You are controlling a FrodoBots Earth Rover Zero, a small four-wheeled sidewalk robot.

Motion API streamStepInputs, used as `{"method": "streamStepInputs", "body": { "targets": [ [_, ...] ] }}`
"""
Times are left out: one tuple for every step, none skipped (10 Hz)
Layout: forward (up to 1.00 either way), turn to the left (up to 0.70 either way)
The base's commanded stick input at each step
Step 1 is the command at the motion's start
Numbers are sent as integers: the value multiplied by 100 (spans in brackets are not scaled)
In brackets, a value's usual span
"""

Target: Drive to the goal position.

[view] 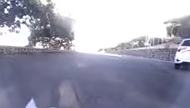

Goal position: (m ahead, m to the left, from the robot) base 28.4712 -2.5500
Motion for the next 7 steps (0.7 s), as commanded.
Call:
{"method": "streamStepInputs", "body": {
  "targets": [
    [50,0],
    [50,0],
    [50,0],
    [50,0],
    [50,0],
    [50,0],
    [50,0]
  ]
}}
